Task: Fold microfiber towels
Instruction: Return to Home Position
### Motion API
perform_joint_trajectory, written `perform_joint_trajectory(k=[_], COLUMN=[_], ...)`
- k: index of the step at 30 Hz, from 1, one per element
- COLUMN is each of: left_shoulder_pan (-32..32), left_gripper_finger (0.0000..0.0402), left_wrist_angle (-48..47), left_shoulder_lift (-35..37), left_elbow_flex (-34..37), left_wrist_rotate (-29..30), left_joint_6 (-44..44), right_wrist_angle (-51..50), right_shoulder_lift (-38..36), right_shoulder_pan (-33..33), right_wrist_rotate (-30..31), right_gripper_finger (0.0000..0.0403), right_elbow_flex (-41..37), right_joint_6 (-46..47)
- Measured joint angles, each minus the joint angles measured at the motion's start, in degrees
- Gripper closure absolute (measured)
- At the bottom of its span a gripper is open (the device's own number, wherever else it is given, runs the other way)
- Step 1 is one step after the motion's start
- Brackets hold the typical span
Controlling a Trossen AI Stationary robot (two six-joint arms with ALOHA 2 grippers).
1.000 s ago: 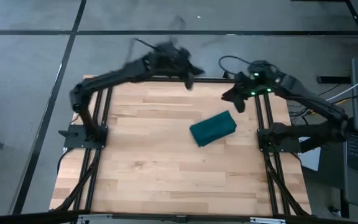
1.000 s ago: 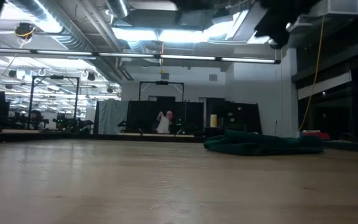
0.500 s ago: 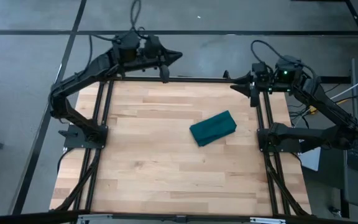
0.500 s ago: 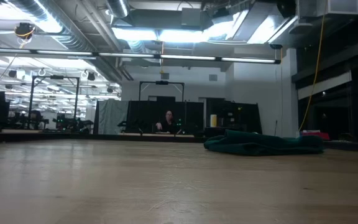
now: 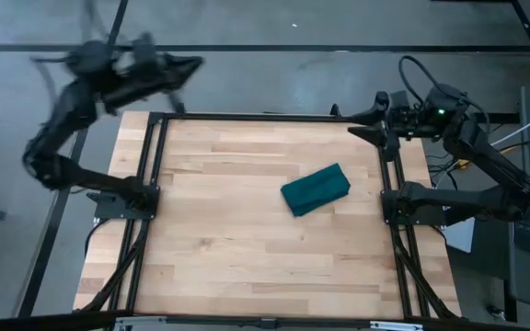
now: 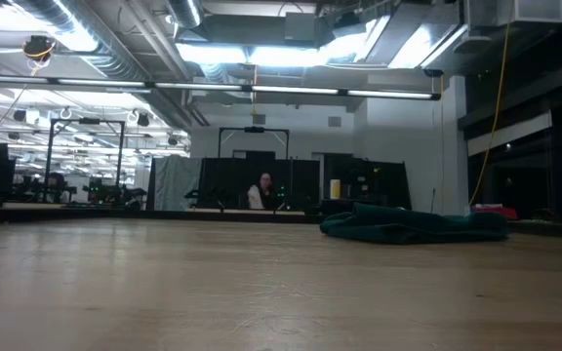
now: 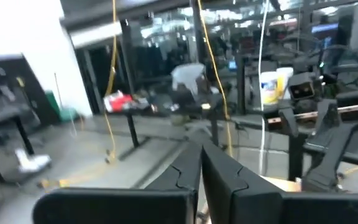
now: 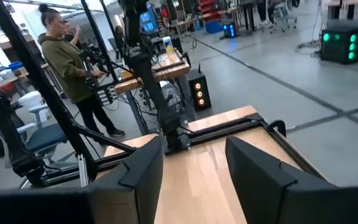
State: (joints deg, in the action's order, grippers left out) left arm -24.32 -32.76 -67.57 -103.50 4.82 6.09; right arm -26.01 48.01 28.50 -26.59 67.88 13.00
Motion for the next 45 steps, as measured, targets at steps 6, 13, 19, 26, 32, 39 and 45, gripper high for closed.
perform_joint_trajectory(k=[6,13,19,26,32,39,45], left_shoulder_pan=[0.3,0.09,0.09,0.09,-1.82,-6.07,-8.9], left_gripper_finger=[0.0391,0.0395,0.0391,0.0389,0.0395,0.0396,0.0393], left_wrist_angle=[-6.52,-20.32,-28.68,-28.38,-25.06,-14.29,-7.3], left_shoulder_lift=[10.85,20.45,28.63,43.45,55.6,65.19,67.04], left_elbow_flex=[-0.04,-0.02,2.5,15.4,29.39,46.97,62.2], left_wrist_rotate=[2.01,11.72,14.2,16.14,16.85,15.26,11.8], left_joint_6=[5.23,0.42,-4.21,-10.59,-14.44,-14.93,-17.21], right_wrist_angle=[-0.19,-9.94,-18.19,-20.14,-12.4,9.22,22.39], right_shoulder_lift=[-4.8,-16.52,-28.22,-41.91,-47.86,-46.21,-46.15], right_shoulder_pan=[-0.01,0.21,0.21,0.21,0.21,0.15,0.15], right_wrist_rotate=[0.01,7.22,13.61,18.28,19.51,22.39,21.57], right_gripper_finger=[0.0216,0.0205,0.0198,0.0201,0.0214,0.023,0.0243], right_elbow_flex=[0.0,0.0,-1.16,-11.15,-22.97,-39.34,-52.53], right_joint_6=[-4.61,-10.23,-11.77,-7.96,-6.86,-6.82,2.13])
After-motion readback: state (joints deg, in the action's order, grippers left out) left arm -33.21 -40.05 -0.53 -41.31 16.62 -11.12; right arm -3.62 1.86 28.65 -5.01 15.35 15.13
